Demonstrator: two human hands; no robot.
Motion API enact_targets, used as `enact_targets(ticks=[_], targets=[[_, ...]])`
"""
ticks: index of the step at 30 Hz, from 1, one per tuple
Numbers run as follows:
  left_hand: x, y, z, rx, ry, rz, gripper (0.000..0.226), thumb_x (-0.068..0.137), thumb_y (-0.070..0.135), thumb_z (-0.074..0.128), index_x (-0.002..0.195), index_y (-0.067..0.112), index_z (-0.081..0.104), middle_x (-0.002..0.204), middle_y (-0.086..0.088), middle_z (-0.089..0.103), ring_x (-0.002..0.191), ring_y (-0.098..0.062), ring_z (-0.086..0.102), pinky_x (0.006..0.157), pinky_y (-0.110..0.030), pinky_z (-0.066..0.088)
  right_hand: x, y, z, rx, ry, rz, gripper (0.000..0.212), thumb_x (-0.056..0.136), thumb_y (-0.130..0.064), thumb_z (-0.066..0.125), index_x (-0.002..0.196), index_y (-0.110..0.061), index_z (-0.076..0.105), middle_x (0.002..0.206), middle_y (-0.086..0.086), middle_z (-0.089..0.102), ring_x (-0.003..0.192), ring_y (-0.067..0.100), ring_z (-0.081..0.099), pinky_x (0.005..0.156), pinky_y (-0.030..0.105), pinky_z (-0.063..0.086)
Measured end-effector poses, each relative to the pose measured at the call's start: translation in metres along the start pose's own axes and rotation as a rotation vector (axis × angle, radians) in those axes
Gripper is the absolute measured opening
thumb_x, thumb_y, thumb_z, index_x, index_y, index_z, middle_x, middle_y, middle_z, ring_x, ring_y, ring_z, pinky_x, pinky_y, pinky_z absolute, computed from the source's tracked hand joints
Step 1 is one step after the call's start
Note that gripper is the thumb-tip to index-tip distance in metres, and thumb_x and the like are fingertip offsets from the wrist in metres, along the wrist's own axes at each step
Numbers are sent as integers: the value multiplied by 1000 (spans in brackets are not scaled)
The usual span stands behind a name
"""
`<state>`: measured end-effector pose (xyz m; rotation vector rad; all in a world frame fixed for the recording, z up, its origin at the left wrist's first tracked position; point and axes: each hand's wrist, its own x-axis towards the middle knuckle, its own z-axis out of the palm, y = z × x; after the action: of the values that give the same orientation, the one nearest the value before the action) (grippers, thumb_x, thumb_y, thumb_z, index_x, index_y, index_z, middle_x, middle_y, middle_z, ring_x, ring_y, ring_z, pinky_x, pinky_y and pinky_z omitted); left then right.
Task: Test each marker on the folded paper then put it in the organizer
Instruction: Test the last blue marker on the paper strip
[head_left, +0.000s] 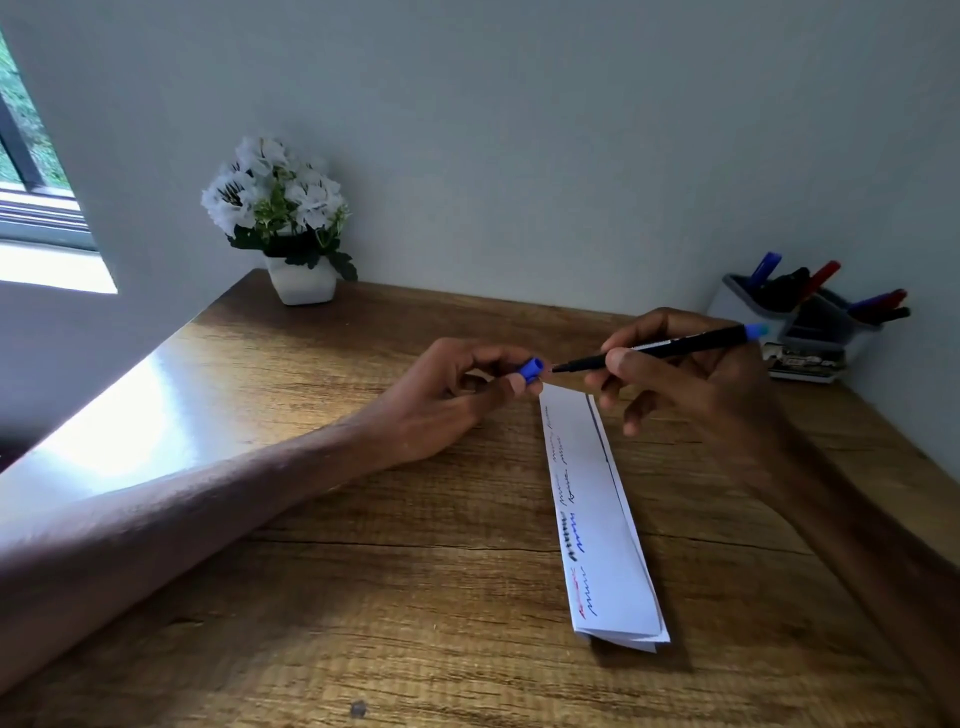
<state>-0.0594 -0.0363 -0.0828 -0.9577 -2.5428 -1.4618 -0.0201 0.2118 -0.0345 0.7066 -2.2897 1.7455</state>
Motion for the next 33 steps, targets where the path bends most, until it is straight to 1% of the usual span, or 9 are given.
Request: enact_targets(ticks=[4, 6, 11, 19, 22, 25, 28, 31, 33], targets=[[0, 2, 2, 11, -3, 32, 27, 103, 21, 59, 127, 17, 70, 113, 15, 73, 98, 3, 65, 83, -16, 46, -1, 1, 0, -1, 2, -6, 25, 83, -17, 67, 99, 1, 68, 86, 15, 78, 70, 28, 75, 49, 31, 59], [-1, 2, 2, 30, -5, 39, 27, 103, 21, 58, 127, 17, 70, 110, 16, 72, 95, 5, 65, 80, -13, 45, -1, 1, 1, -3, 4, -4, 26, 83, -17, 67, 100, 2, 68, 86, 16, 78, 70, 28, 75, 49, 31, 59], [-2, 4, 2, 49, -6, 66, 27, 103, 23, 58, 128, 21, 70, 116, 15, 72, 108, -2, 66, 94, -28, 53, -2, 3, 1, -20, 2, -3, 24, 83, -18, 67, 99, 0, 68, 87, 16, 78, 72, 30, 75, 49, 33, 60], [-4, 7, 4, 117, 20, 67, 32, 101, 27, 60, 133, 28, 66, 123, 13, 71, 113, -2, 64, 97, -40, 55, 0, 6, 1, -51, -40, -8, 27, 83, -19, 68, 100, 1, 67, 88, 12, 79, 72, 29, 76, 49, 35, 60], [-4, 6, 6, 131, 37, 86, 34, 99, 27, 62, 134, 28, 66, 122, 11, 72, 110, -4, 65, 94, -38, 57, 1, 7, 3, -38, -46, -16, 25, 82, -17, 69, 99, 1, 63, 87, 12, 79, 70, 29, 76, 46, 34, 59], [-4, 11, 9, -35, 63, 111, 34, 96, 23, 67, 129, 18, 70, 122, 9, 74, 110, -2, 69, 92, -26, 59, 0, 10, 7, -66, -54, -51, 22, 82, -11, 73, 97, 5, 66, 85, 12, 79, 68, 27, 76, 44, 33, 58], [-5, 14, 13, -173, 62, 105, 30, 93, 21, 70, 120, 9, 75, 111, 2, 78, 97, -10, 74, 77, -28, 60, 0, 13, 8, -102, -44, -86, 21, 81, -7, 76, 97, 5, 71, 82, 11, 78, 64, 23, 75, 44, 36, 58], [-5, 12, 14, -252, 42, 104, 27, 94, 23, 69, 115, 7, 76, 103, -4, 80, 78, -35, 68, 59, -46, 54, 2, 14, 5, -87, -56, -95, 20, 79, -4, 78, 96, 5, 72, 81, 11, 77, 62, 21, 73, 45, 35, 58], [-4, 11, 14, -303, 16, 95, 26, 95, 21, 68, 112, 5, 77, 101, -6, 80, 71, -42, 63, 56, -45, 51, 3, 15, 2, -115, -81, -108, 19, 78, -1, 79, 95, 5, 73, 82, 7, 77, 64, 21, 73, 47, 33, 59]])
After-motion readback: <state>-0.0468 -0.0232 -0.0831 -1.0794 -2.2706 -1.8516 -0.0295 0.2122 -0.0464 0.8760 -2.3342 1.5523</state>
